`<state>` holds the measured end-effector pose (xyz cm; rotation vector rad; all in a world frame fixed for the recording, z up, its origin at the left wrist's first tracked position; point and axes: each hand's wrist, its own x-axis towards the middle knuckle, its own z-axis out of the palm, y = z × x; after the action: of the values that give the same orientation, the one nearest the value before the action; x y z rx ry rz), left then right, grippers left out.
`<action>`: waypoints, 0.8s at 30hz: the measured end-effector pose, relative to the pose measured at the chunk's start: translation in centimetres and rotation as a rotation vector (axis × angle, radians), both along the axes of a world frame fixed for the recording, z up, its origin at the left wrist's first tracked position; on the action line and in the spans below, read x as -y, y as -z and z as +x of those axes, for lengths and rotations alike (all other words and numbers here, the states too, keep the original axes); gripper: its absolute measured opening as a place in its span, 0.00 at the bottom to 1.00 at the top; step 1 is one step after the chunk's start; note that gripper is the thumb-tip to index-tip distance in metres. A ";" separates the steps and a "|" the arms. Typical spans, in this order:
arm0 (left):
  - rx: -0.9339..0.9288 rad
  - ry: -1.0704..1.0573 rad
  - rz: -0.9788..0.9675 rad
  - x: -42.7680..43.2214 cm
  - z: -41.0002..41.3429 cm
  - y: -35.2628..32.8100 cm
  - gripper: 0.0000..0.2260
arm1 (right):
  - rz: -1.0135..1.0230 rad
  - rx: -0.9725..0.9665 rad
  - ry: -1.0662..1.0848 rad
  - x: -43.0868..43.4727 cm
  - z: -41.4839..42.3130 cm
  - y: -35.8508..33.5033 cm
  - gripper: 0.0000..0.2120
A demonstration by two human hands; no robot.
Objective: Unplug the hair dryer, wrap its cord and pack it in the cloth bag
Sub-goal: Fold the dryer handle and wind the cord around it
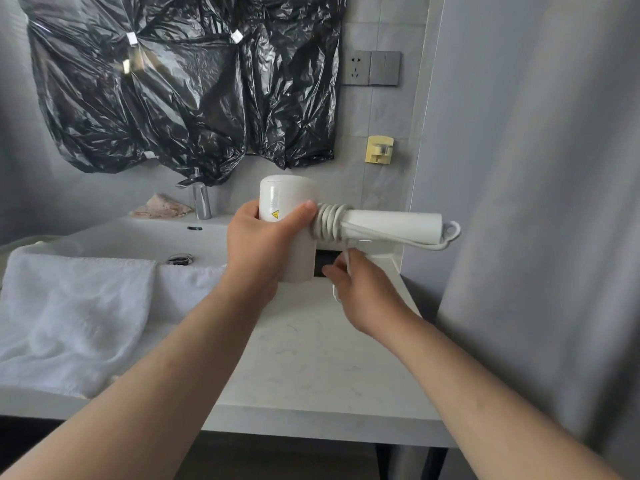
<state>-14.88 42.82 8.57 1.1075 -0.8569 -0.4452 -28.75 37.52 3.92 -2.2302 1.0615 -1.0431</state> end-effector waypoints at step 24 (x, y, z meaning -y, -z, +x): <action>0.402 -0.368 0.103 -1.2 -0.5 1.2 0.22 | -0.566 -0.093 0.007 -0.3 -2.7 -2.3 0.05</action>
<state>-15.38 44.05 7.38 1.4443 -0.9583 0.0451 -31.47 37.80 6.21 -2.7360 0.8860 -1.3888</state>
